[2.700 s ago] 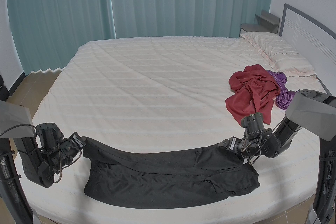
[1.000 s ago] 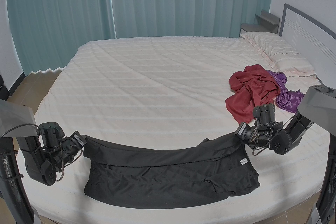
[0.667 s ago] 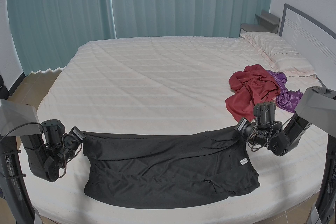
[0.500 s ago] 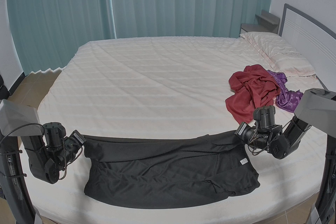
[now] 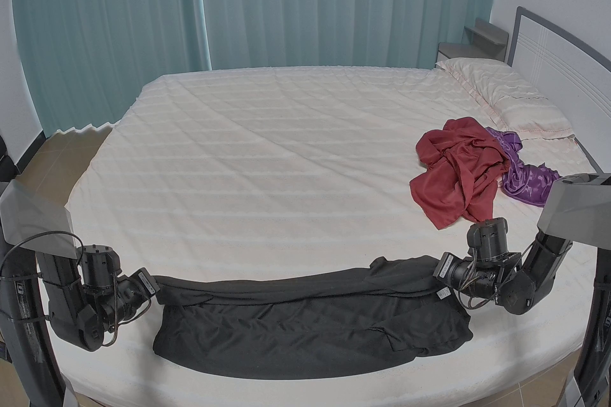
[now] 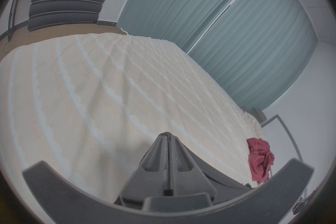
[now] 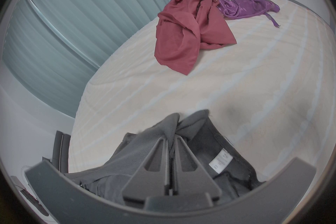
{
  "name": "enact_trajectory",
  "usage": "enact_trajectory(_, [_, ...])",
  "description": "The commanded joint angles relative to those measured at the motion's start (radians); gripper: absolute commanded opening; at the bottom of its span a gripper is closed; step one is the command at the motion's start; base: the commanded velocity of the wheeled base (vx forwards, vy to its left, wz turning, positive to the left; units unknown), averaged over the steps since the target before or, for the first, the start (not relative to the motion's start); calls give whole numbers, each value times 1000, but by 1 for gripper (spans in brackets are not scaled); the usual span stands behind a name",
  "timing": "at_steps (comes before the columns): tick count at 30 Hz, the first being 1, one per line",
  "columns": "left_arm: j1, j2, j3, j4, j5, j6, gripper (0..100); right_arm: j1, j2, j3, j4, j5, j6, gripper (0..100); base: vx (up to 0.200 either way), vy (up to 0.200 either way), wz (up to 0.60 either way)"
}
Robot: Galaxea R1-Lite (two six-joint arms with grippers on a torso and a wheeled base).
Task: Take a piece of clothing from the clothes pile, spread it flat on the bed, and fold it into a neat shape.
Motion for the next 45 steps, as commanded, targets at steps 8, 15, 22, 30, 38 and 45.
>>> enact_trajectory(8, [-1,112,75,0,-21,166,0,31,92,135,-102,-1,-81,0,0,0,0])
enact_trajectory(15, [-3,100,125,-1,-21,195,100,31,85,153,-102,-4,-79,100,0,0,0])
enact_trajectory(22, [36,41,184,-1,-19,232,100,2,13,192,-102,-15,-82,100,0,0,0])
enact_trajectory(30, [95,-103,212,-1,-59,197,100,-33,-103,193,-103,-6,-70,100,0,0,0])
enact_trajectory(38, [5,-170,83,3,-120,-153,100,57,-71,46,-76,-1,86,100,0,0,0])
enact_trajectory(45, [-67,-83,6,3,-119,-311,100,37,87,-38,-68,1,60,100,0,0,0])
